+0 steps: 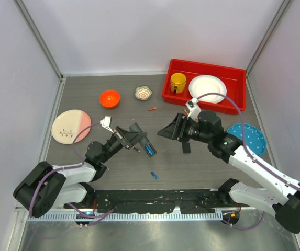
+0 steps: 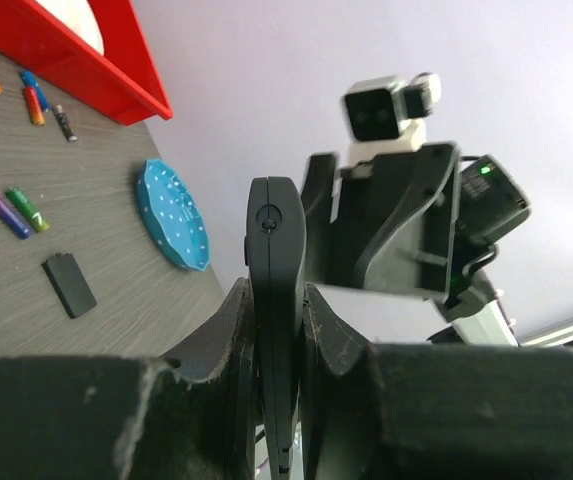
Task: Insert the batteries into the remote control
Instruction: Load the battery into the remote control, then pick up the battery from the center of the board.
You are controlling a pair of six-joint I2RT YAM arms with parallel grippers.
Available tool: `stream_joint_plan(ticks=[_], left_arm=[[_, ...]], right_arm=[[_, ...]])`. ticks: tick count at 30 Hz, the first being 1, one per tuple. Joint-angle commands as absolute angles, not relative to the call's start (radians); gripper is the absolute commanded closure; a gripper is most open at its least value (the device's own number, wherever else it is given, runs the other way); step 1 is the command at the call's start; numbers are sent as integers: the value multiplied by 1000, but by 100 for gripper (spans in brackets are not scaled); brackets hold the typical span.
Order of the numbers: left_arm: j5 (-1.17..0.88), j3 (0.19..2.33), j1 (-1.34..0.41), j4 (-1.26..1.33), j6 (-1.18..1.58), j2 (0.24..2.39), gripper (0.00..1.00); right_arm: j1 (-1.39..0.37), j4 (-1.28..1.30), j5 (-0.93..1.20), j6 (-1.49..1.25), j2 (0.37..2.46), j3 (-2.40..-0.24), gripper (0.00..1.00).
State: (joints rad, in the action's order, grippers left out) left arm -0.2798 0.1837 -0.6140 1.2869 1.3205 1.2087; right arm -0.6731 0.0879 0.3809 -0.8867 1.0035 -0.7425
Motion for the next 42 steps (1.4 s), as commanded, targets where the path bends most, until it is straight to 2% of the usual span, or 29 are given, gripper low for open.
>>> stream_joint_plan(ticks=[1,4,8,13,18,22,24,27,31,42], left_arm=[[-290,163,-607,1531,1318,1184,100],[-362,167,-586,1390,1344,1148,100],[-458,216,-574,1076,1309,1060,100],[-456,181,-555,993,1296,875,100],[-355,158,-551,723,1232,601,100],[-293,111,-548,603,1212,448,100],[-299,110,-546,529,1206,413,100],[-343,112,-548,505,1203,399,100],[-397,118,-546,567,1209,436,100],[-572,161,-548,837,1268,689,100]], right_arm=[[-641,345,112,-642,951,-874,34],[-643,494,-193,-543,1003,-896,39],[-643,499,-385,-491,1054,-844,43],[-643,436,-442,-480,1110,-845,40],[-643,416,-453,-454,1276,-928,29],[-643,393,-506,-436,1400,-1008,28],[-644,387,-547,-416,1466,-1017,31],[-634,394,-549,-416,1508,-1020,37],[-617,365,-497,-425,1549,-982,51],[-589,339,-431,-423,1628,-959,58]])
